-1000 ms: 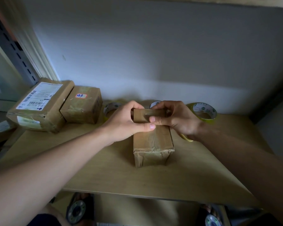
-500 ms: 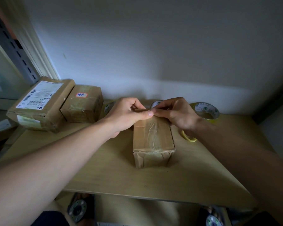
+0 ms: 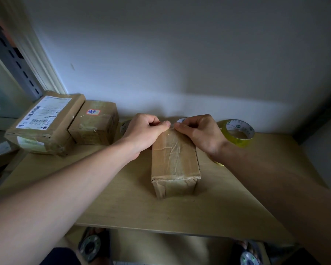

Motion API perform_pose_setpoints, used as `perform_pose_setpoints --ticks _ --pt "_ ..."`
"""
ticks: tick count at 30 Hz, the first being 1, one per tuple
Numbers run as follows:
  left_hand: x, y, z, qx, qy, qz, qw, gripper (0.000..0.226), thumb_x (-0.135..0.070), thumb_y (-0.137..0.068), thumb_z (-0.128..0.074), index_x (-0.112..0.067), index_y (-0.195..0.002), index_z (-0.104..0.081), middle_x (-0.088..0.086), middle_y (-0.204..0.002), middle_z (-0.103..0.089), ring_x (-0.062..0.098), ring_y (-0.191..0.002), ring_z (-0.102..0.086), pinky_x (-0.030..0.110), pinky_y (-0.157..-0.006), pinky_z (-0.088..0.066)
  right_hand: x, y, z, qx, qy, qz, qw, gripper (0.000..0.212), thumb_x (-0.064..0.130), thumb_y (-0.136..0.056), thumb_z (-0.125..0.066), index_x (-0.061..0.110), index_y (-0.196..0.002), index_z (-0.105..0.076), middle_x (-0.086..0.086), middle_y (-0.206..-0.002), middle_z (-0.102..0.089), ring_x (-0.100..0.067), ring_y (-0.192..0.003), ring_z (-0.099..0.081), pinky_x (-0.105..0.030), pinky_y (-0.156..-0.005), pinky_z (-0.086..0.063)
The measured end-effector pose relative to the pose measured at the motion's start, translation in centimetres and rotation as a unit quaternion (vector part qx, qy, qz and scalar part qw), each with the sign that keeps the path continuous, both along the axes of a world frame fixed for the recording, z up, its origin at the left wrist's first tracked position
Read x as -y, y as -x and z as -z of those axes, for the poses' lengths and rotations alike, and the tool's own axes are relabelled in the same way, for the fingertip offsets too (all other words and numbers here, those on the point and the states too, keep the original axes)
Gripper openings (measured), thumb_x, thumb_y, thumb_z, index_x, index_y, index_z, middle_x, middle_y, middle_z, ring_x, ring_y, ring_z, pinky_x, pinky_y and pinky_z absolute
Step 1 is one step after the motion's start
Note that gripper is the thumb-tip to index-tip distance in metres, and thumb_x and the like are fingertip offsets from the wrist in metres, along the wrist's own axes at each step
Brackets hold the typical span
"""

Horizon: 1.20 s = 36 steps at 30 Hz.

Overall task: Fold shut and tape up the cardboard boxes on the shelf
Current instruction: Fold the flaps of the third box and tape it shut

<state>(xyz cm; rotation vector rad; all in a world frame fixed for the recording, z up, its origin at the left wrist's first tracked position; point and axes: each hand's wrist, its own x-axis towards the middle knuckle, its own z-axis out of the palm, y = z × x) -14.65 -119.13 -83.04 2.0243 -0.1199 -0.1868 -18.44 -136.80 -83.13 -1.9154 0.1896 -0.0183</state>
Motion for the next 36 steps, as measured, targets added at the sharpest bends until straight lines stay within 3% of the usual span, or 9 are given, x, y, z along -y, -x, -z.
perform_pose_setpoints --ticks 6,9,11,14,18,21,26,30,36 --pt "-0.9 0.2 0.6 -0.055 -0.008 0.067 0.996 0.041 -0.054 -0.095 -0.064 -0.013 -0.093 -0.071 0.004 -0.094 -0.077 0.023 -0.091 -0.071 0.032 -0.08 -0.047 0.0 0.6 -0.1 0.009 0.041 -0.035 0.998 0.037 0.04 -0.1 -0.063 0.007 -0.087 -0.074 -0.012 -0.085 -0.072 -0.023 -0.073 -0.063 -0.043 -0.075 -0.055" --pt "-1.3 0.3 0.8 -0.109 -0.009 0.09 0.99 0.041 -0.068 -0.083 -0.067 -0.03 -0.099 -0.073 -0.012 -0.102 -0.077 0.013 -0.106 -0.069 0.034 -0.1 -0.049 -0.1 0.7 -0.1 0.016 0.069 -0.048 0.996 0.041 0.039 -0.102 -0.059 0.003 -0.085 -0.07 0.004 -0.067 -0.061 -0.013 -0.062 -0.053 -0.032 -0.064 -0.044" --pt "-1.4 0.5 0.8 -0.132 -0.004 0.099 0.986 0.054 -0.075 -0.068 -0.069 -0.037 -0.107 -0.072 -0.018 -0.107 -0.076 0.008 -0.111 -0.067 0.038 -0.11 -0.045 0.1 0.5 0.1 0.037 0.096 -0.043 0.994 0.036 0.038 -0.102 -0.06 0.01 -0.084 -0.073 0.01 -0.07 -0.066 -0.01 -0.065 -0.059 -0.028 -0.064 -0.048" --pt "-1.4 0.8 0.4 -0.148 0.006 0.114 0.982 0.043 -0.064 -0.08 -0.075 -0.037 -0.113 -0.07 -0.019 -0.11 -0.075 0.006 -0.114 -0.065 0.039 -0.113 -0.044 0.4 0.4 0.2 0.069 0.117 -0.022 0.99 0.024 0.036 -0.099 -0.066 0.019 -0.086 -0.077 0.006 -0.082 -0.074 -0.011 -0.079 -0.068 -0.025 -0.071 -0.055" --pt "-1.5 1.6 -0.3 -0.168 0.016 0.15 0.974 0.02 -0.046 -0.09 -0.072 -0.034 -0.106 -0.072 -0.022 -0.101 -0.077 -0.001 -0.107 -0.068 0.032 -0.111 -0.045 0.4 0.3 0.4 0.088 0.129 0.005 0.988 0.02 0.036 -0.096 -0.07 0.02 -0.087 -0.078 0.006 -0.083 -0.074 -0.01 -0.078 -0.068 -0.024 -0.068 -0.054" --pt "-1.4 2.0 -0.4 -0.162 0.017 0.144 0.976 0.018 -0.047 -0.09 -0.072 -0.035 -0.105 -0.07 -0.024 -0.1 -0.076 -0.003 -0.107 -0.066 0.03 -0.111 -0.044 0.5 0.3 0.1 0.054 0.049 0.033 0.997 0.024 0.028 -0.102 -0.061 0.018 -0.088 -0.077 -0.001 -0.087 -0.075 -0.015 -0.079 -0.067 -0.033 -0.072 -0.056" --pt "-1.5 2.3 -0.4 -0.161 0.001 0.144 0.976 0.022 -0.051 -0.091 -0.068 -0.038 -0.108 -0.063 -0.023 -0.115 -0.069 -0.003 -0.115 -0.06 0.03 -0.114 -0.039 1.6 0.9 -1.1 -0.036 -0.153 0.042 0.987 0.031 0.012 -0.106 -0.044 0.004 -0.102 -0.073 -0.007 -0.084 -0.069 -0.011 -0.069 -0.067 -0.025 -0.056 -0.053" --pt "-1.8 2.2 -0.2 -0.147 -0.018 0.143 0.979 0.035 -0.059 -0.089 -0.067 -0.04 -0.117 -0.062 -0.024 -0.12 -0.067 0.0 -0.121 -0.057 0.03 -0.112 -0.039 2.3 1.4 -0.8 -0.059 -0.182 -0.003 0.982 0.023 0.008 -0.1 -0.054 0.004 -0.108 -0.075 -0.006 -0.091 -0.075 -0.013 -0.083 -0.071 -0.024 -0.061 -0.055" --pt "-1.8 2.2 0.3 -0.142 -0.033 0.138 0.98 0.052 -0.072 -0.084 -0.065 -0.043 -0.127 -0.06 -0.023 -0.127 -0.066 0.004 -0.124 -0.056 0.034 -0.115 -0.038 2.1 1.9 -0.5 -0.071 -0.176 -0.02 0.982 0.006 0.013 -0.099 -0.065 0.013 -0.098 -0.071 0.002 -0.085 -0.073 -0.007 -0.076 -0.069 -0.021 -0.055 -0.052"
